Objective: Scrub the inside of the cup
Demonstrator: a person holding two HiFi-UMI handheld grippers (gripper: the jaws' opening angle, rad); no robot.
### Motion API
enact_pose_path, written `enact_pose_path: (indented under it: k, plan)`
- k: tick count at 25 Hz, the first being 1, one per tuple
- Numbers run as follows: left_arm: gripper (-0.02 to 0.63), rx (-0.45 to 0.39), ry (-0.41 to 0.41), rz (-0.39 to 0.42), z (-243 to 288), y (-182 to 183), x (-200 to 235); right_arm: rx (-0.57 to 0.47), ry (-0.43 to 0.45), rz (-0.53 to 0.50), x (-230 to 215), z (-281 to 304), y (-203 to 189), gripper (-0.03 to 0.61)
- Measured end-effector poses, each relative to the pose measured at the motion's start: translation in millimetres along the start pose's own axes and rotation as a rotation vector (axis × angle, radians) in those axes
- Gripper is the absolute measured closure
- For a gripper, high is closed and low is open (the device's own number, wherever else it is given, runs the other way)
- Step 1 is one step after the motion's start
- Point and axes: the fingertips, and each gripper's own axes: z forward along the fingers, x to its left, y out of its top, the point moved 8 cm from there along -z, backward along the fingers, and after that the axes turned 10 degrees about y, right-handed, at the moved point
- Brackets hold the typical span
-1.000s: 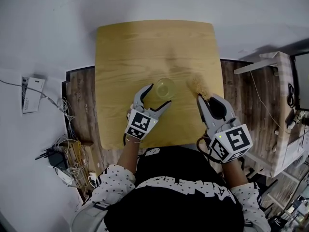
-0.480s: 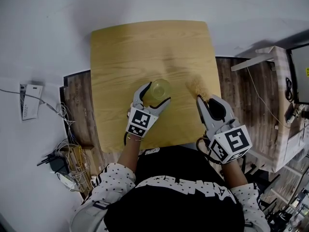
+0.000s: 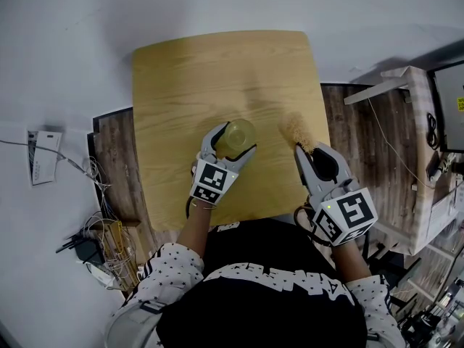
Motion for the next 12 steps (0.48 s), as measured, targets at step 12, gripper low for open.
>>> enact_pose_path:
  k: [12]
  plan:
    - [0.250,-0.026,-0.033,0.100,-12,8,-10,-0.005,0.001,-0.007,5,-2,-1,0.515]
